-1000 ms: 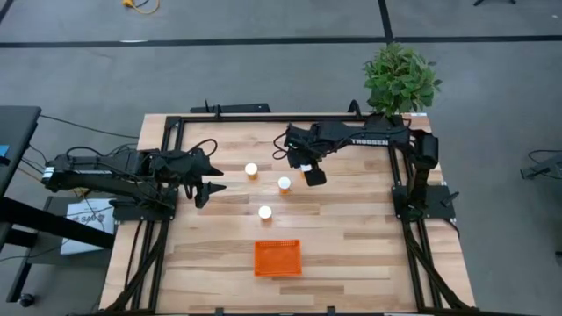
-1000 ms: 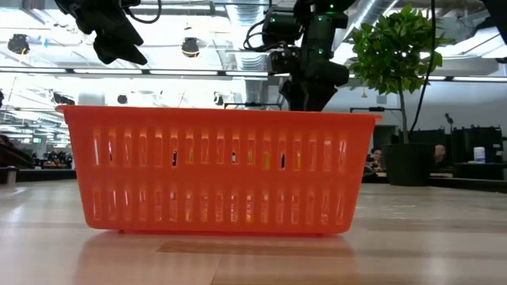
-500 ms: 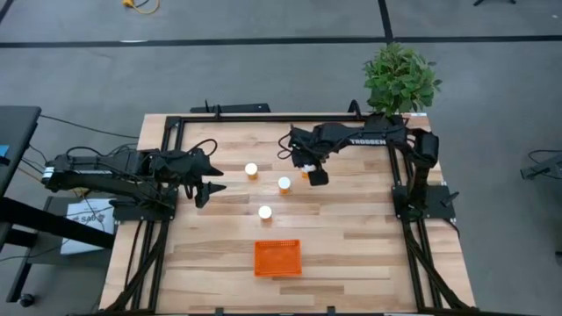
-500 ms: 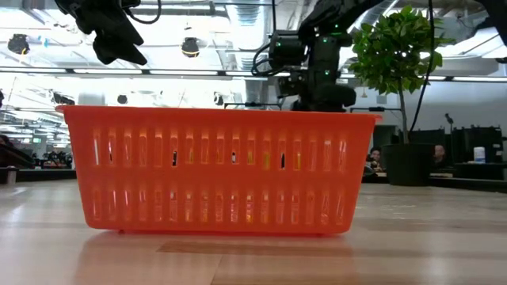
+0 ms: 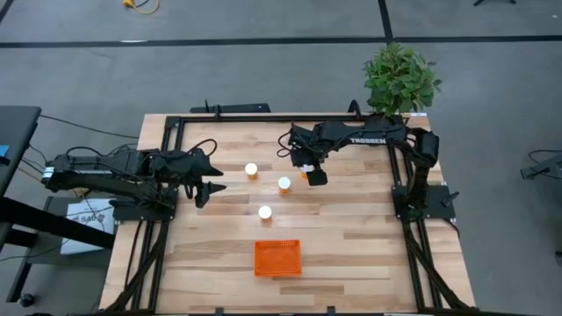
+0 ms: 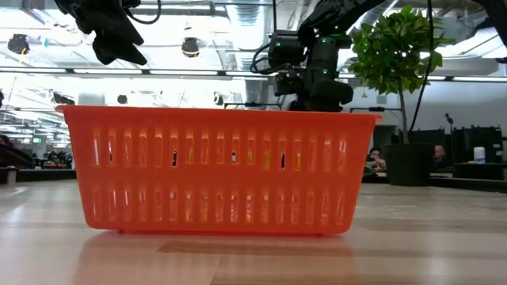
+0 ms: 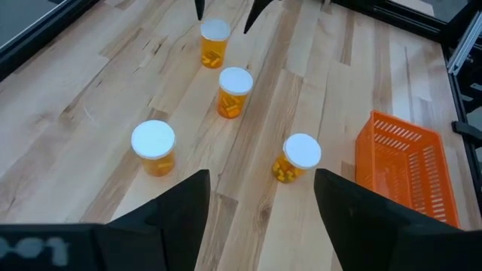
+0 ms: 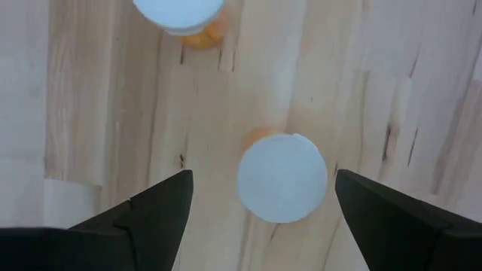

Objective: Pick and place pill bottles into a basket
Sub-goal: Put the orange pill bottle into the orange bin

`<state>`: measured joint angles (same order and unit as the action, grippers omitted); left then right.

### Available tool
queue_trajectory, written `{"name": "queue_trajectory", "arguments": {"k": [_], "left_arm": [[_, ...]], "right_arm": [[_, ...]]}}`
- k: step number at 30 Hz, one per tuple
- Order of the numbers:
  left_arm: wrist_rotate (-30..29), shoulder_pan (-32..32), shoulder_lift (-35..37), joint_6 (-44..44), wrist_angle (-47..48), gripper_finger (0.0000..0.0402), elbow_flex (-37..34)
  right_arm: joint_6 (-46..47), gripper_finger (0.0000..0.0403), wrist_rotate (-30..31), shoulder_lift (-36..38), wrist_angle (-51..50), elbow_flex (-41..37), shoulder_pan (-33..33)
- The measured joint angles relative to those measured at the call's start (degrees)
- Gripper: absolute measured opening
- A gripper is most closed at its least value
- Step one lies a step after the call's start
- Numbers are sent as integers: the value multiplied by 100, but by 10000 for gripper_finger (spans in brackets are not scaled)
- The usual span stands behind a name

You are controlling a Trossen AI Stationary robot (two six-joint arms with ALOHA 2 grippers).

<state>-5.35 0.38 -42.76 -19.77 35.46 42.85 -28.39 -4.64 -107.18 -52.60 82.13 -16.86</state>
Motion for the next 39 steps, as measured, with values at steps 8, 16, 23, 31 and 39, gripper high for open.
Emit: {"name": "queue_trajectory", "arguments": {"k": [8,16,23,31,39], "left_arm": [[0,2,0,0,0,229,0],[1,0,0,0,0,229,0],[3,0,0,2,0,229,0],[40,2,2,2,1,229,-2],[51,1,2,2,2,229,-2]], "right_arm": [[-54,318,30,0,121,0,0],[-61,318,41,0,127,0,0],[-63,318,41,-63,137,14,0],[-63,318,25,-389,57,2,11],[-72,318,19,-387,186,7,-55]]}}
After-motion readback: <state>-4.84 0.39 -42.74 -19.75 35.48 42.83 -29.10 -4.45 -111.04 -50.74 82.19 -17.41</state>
